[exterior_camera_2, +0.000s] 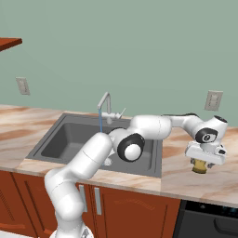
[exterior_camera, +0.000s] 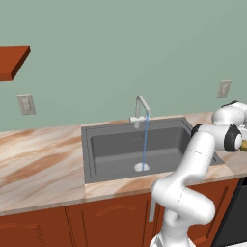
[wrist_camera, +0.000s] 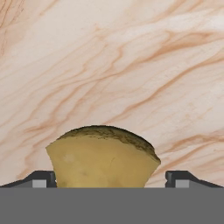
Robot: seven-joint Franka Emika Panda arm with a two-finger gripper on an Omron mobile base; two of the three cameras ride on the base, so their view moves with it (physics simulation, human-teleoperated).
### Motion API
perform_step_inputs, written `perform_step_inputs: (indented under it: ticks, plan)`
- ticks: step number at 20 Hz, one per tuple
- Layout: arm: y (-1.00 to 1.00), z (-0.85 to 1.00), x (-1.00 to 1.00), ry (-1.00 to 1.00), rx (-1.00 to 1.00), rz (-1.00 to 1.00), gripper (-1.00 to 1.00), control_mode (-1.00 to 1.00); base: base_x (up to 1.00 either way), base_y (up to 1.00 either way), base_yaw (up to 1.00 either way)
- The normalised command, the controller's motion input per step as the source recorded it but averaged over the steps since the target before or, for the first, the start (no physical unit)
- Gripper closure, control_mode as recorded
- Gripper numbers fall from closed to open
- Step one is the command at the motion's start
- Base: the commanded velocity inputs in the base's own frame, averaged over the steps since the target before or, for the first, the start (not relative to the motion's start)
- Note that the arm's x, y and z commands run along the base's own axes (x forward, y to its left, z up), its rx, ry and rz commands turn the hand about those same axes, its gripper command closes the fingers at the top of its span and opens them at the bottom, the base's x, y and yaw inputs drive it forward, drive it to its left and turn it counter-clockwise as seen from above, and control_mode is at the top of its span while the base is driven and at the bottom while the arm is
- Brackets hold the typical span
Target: Soak the sponge with water for a few seconds and then drop it inside the sink.
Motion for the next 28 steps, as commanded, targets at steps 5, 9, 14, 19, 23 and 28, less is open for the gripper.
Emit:
perform_step_inputs:
  ticks: [5,9,14,19,23,28]
  plan:
    - [0.0,0.0,0.0,0.0,0.0,0.0,-1.0,-1.0,0.0,0.0,0.0]
    - [0.0,0.0,0.0,0.0,0.0,0.0,1.0,-1.0,0.0,0.0,0.0]
    - [0.0,0.0,0.0,0.0,0.0,0.0,1.0,-1.0,0.0,0.0,0.0]
    - [0.0,0.0,0.0,-0.01,0.0,0.0,1.0,-1.0,0.0,0.0,0.0]
    - [0.05,0.71,0.0,-0.03,0.0,0.01,1.0,-1.0,0.0,0.0,0.0]
    - [0.33,0.74,-0.1,-0.01,0.02,0.04,1.0,-1.0,0.0,0.0,0.0]
